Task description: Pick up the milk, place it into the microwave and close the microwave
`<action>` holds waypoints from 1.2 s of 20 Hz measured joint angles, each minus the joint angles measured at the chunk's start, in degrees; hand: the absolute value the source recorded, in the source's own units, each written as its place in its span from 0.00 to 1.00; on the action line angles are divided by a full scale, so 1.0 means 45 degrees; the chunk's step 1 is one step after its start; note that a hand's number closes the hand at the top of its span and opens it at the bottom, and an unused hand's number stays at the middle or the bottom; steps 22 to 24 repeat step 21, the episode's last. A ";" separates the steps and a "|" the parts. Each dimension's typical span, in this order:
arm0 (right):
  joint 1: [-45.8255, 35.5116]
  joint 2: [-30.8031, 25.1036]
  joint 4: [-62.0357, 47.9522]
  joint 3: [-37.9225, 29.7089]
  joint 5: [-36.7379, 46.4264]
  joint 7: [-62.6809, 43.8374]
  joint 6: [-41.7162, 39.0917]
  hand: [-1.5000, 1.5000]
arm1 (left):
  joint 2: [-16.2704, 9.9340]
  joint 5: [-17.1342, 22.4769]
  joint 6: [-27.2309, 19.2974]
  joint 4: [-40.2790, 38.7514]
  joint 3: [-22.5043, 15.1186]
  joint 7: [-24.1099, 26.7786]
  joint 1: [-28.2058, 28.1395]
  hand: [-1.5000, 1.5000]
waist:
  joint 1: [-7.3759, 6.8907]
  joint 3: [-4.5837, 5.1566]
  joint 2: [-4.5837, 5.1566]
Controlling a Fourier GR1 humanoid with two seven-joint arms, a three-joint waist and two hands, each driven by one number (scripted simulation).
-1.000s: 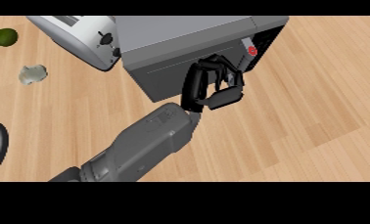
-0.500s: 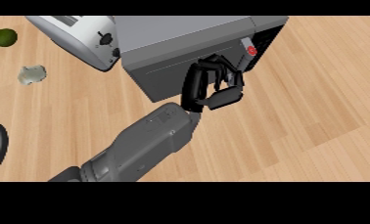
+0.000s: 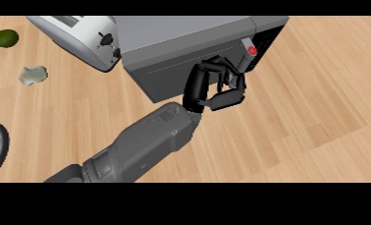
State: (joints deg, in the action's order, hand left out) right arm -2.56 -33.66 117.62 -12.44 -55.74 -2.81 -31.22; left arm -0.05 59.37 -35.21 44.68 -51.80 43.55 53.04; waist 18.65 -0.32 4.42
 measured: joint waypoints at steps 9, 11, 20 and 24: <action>-0.0036 -0.0305 0.0129 0.0002 -0.0805 -0.0132 -0.0375 0.00 | 0.0035 0.0202 -0.0453 -0.0339 -0.0775 -0.0753 0.0500 1.00 | -0.0215 0.0016 -0.0102; -0.0008 -0.0397 0.0151 -0.0126 -0.0876 -0.0155 -0.0383 0.00 | 0.0039 0.0289 -0.0523 -0.0370 -0.0961 -0.0906 0.0593 1.00 | -0.0298 0.0024 -0.0122; 0.0400 -0.0689 0.0534 -0.0575 -0.1323 -0.0363 -0.0177 0.00 | 0.0040 0.0995 -0.0123 -0.0305 -0.1367 -0.1248 0.0734 0.00 | -0.0752 0.0084 -0.0200; 0.0439 -0.0704 0.0604 -0.0604 -0.1372 -0.0383 -0.0141 0.00 | 0.0037 0.1052 -0.0092 -0.0314 -0.1394 -0.1206 0.0734 0.00 | -0.0768 0.0089 -0.0205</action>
